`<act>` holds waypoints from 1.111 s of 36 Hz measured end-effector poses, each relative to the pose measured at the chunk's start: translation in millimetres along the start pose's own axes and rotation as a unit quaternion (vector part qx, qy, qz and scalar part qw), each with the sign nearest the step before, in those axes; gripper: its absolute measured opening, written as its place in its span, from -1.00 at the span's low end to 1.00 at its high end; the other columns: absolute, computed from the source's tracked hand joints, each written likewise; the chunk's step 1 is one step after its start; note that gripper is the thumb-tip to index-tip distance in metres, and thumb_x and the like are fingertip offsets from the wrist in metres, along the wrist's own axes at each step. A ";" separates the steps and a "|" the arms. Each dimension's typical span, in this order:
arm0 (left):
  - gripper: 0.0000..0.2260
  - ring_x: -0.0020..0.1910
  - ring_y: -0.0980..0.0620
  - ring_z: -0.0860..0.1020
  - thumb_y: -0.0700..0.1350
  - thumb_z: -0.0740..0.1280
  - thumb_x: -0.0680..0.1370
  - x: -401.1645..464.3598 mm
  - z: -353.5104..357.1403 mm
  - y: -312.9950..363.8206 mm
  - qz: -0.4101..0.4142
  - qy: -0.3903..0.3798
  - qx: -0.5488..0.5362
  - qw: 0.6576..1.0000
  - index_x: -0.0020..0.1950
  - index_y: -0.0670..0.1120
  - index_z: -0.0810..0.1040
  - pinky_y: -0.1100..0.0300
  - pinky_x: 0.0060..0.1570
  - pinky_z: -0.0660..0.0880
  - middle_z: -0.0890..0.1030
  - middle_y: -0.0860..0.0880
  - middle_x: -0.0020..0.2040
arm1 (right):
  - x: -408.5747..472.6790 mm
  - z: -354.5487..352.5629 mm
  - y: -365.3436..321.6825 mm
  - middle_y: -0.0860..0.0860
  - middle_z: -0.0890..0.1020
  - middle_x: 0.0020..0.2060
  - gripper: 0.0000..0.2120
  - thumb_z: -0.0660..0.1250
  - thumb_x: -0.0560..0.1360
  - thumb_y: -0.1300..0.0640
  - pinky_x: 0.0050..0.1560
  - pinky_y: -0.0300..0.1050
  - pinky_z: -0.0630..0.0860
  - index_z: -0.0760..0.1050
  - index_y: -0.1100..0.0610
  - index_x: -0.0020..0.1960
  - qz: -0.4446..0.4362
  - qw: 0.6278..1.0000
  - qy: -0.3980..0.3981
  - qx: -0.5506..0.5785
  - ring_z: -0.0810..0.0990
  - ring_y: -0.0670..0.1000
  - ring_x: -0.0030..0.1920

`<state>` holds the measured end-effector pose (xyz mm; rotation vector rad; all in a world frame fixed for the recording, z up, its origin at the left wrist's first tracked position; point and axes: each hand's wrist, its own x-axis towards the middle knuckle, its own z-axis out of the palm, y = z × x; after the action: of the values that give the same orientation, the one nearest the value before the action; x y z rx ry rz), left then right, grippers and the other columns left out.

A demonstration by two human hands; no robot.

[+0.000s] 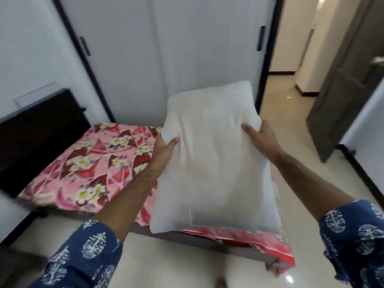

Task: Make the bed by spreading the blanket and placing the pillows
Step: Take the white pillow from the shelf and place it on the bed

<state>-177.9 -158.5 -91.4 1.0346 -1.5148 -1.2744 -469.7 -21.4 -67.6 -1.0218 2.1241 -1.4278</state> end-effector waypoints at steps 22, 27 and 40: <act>-0.52 0.22 -0.02 0.49 -0.14 0.40 0.58 139.7 -349.7 -53.3 -0.125 0.254 0.187 0.941 0.48 -0.08 0.35 0.13 0.14 0.43 0.49 0.01 0.21 | 144.0 469.6 -92.2 -0.03 0.71 0.09 -0.08 0.40 0.21 -0.59 0.01 0.03 0.68 0.54 0.09 0.27 -0.049 0.924 -0.379 -0.021 0.72 0.00 0.01; -0.52 0.19 0.00 0.44 -0.13 0.37 0.60 168.3 -418.5 -82.8 -0.148 0.270 0.211 0.928 0.49 -0.11 0.32 0.11 0.23 0.41 0.44 0.01 0.19 | 127.7 543.5 -130.3 -0.02 0.65 0.09 -0.53 0.43 0.50 -0.24 -0.19 -0.19 0.55 0.49 0.07 0.23 -0.033 0.911 -0.409 -0.039 0.66 -0.05 -0.05; -0.50 0.18 -0.04 0.53 -0.14 0.46 0.53 259.0 -650.1 -152.7 -0.164 0.259 0.211 0.928 0.43 -0.09 0.39 0.07 0.12 0.48 0.52 0.02 0.18 | 95.5 779.7 -194.0 0.07 0.65 -0.02 -0.58 0.36 0.57 -0.18 -0.21 -0.10 0.57 0.52 0.17 0.14 0.110 0.899 -0.423 -0.026 0.65 0.04 -0.10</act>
<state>386.4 -594.8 -156.6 1.8062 -1.2480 -0.7911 50.8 -625.9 -202.9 -1.1035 1.5513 -0.6238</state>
